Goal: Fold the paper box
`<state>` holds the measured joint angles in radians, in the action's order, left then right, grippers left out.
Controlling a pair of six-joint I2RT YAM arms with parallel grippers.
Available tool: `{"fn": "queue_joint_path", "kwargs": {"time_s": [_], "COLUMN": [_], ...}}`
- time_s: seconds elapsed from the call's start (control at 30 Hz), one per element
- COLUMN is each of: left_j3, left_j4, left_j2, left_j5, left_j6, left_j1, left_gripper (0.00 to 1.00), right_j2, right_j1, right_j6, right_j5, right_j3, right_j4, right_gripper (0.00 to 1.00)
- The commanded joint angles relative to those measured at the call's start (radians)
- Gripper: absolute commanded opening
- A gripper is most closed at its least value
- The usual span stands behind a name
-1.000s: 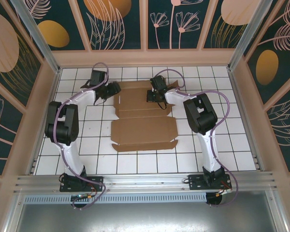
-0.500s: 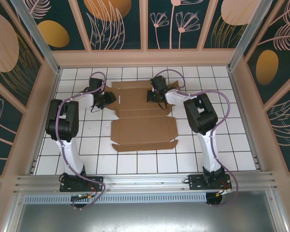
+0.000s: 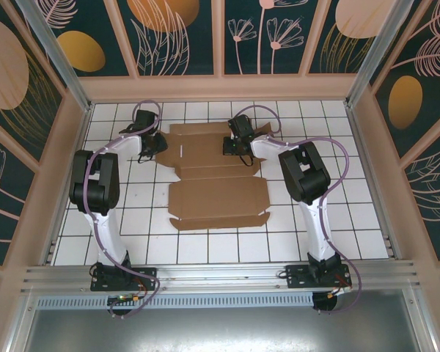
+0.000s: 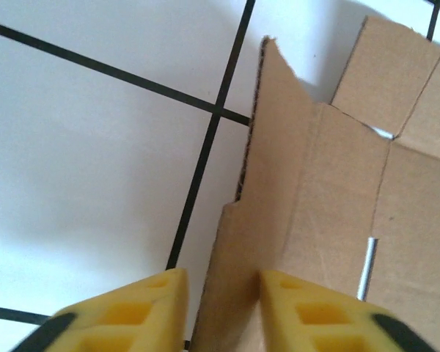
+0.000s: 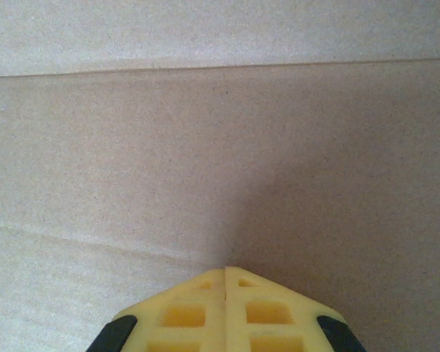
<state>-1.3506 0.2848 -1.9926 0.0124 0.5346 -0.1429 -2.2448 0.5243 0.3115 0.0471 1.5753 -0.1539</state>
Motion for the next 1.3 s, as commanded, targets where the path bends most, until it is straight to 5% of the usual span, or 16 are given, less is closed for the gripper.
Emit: {"fn": "queue_joint_path", "kwargs": {"time_s": [0.0, 0.13, 0.37, 0.6, 0.77, 0.93, 1.27], "left_j3": [-0.018, -0.053, -0.198, -0.237, -0.231, -0.243, -0.278], "left_j4": [0.041, 0.071, 0.197, 0.238, 0.237, 0.233, 0.134], "left_j2": [-0.004, -0.034, -0.157, -0.232, -0.11, 0.063, 0.034], "left_j5": [-0.054, -0.096, -0.282, -0.305, -0.369, -0.358, -0.001], "left_j6": [-0.033, -0.064, -0.131, -0.134, -0.142, -0.12, -0.041], "left_j1": [-0.001, -0.036, -0.173, -0.208, -0.193, -0.154, -0.235], "left_gripper": [0.21, 0.11, 0.14, 0.16, 0.33, 0.5, 0.46], "right_j2": [-0.09, -0.092, -0.098, -0.111, -0.107, -0.079, 0.082], "right_j1": [0.005, 0.009, 0.012, 0.015, 0.016, 0.012, -0.029], "right_j6": [-0.023, -0.023, -0.02, -0.021, -0.029, -0.035, -0.029], "right_j5": [0.013, 0.013, 0.004, 0.004, -0.003, 0.003, 0.135], "right_j3": [-0.06, -0.058, -0.046, -0.026, -0.026, -0.029, -0.061], "right_j4": [-0.254, -0.257, -0.269, -0.29, -0.297, -0.293, -0.201], "right_gripper": [0.0, 0.0, 0.0, 0.0, 0.0, 0.0, 0.09]}}
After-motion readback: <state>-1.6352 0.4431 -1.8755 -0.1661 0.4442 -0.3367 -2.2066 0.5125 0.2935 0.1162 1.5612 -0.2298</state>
